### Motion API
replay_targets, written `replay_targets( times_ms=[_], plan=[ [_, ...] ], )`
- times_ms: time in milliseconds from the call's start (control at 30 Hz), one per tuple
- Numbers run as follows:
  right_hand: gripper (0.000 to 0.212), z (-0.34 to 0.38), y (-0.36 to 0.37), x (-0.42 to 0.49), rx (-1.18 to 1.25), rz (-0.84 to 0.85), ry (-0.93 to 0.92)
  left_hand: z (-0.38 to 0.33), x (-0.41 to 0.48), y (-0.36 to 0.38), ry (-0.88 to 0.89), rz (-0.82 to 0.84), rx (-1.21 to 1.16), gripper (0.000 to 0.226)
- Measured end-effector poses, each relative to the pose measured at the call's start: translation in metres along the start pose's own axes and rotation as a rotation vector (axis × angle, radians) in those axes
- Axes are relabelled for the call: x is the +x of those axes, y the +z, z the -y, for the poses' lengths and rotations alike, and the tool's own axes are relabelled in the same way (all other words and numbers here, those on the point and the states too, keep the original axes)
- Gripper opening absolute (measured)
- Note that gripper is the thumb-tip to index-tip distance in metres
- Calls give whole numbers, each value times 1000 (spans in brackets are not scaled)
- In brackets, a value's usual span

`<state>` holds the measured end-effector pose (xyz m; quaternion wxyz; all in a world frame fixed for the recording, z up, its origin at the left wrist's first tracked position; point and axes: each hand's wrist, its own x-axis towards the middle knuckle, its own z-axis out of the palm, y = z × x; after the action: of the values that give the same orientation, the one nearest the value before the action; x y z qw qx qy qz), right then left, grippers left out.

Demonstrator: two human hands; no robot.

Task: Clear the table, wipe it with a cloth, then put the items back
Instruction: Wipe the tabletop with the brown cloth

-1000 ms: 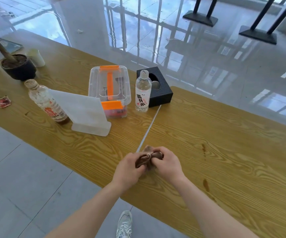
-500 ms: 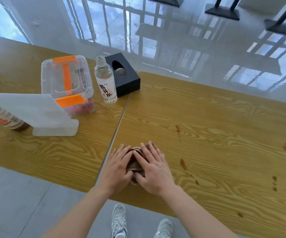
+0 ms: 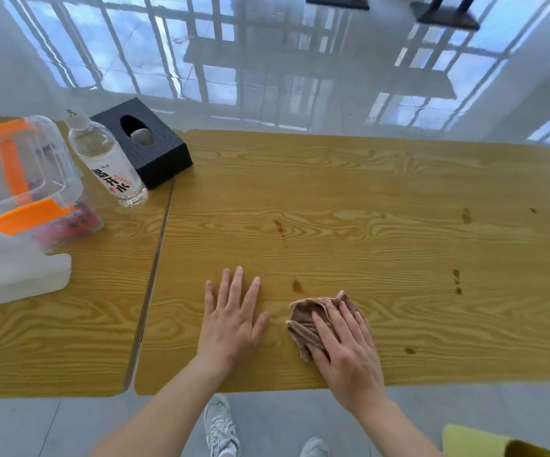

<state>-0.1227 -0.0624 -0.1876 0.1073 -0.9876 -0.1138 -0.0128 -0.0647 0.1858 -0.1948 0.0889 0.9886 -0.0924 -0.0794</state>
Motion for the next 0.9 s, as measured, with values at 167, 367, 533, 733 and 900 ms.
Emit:
replay_targets(
  times_ms=[167, 367, 533, 733, 900],
  plan=[
    [57, -51, -12, -3, -43, -5, 100, -9, -1, 10, -24, -34, 93, 82],
    [61, -15, -5, 23, -34, 38, 181, -11, -2, 12, -35, -59, 118, 83],
    [57, -68, -19, -7, -103, 67, -80, -12, -2, 12, -41, -74, 101, 82],
    [67, -38, -11, 43, -59, 96, 338, -12, -3, 12, -45, -91, 103, 82],
    [59, -48, -16, -5, -77, 86, -59, -12, -2, 12, -43, -83, 108, 82]
  ],
)
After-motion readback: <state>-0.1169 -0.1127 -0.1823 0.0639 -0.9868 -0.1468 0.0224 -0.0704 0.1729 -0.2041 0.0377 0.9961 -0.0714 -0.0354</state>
